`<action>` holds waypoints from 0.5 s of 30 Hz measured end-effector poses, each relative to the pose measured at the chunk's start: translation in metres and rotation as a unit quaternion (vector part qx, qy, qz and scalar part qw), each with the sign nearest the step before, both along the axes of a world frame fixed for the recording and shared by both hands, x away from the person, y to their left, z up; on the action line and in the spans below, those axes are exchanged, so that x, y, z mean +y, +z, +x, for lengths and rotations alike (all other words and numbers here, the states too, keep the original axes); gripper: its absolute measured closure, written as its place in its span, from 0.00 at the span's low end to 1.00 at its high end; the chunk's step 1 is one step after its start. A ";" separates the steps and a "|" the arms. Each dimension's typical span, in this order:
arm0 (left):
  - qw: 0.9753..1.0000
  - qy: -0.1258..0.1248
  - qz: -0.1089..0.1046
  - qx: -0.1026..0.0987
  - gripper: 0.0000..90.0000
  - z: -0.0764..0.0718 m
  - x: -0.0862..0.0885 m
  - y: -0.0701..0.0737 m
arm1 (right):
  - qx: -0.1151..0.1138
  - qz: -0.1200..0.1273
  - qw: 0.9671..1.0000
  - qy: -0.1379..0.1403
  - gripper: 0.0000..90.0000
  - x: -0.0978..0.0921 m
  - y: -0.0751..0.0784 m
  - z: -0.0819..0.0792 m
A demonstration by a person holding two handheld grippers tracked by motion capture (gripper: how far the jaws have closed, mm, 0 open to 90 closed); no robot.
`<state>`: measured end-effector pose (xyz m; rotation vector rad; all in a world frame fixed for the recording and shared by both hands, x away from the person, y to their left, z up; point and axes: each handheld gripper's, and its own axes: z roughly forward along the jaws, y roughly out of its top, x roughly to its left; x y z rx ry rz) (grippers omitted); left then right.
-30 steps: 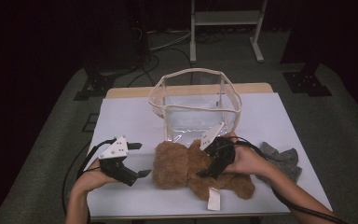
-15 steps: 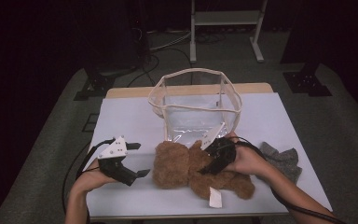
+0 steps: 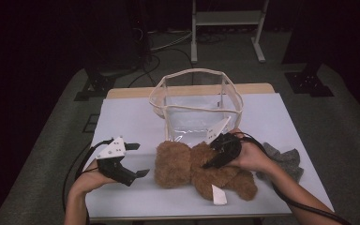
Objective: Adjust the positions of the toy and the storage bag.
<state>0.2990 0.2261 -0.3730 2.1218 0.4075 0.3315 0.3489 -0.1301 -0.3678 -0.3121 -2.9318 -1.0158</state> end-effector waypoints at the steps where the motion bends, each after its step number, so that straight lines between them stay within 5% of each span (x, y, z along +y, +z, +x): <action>1: 1.000 0.001 -0.001 0.000 0.07 0.000 0.000 0.000 | 0.003 -0.001 1.000 0.001 0.62 0.000 0.001 0.001; 15: 1.000 0.006 -0.007 -0.003 0.07 -0.001 0.006 0.003 | 0.012 0.026 1.000 0.004 0.64 -0.010 0.022 0.002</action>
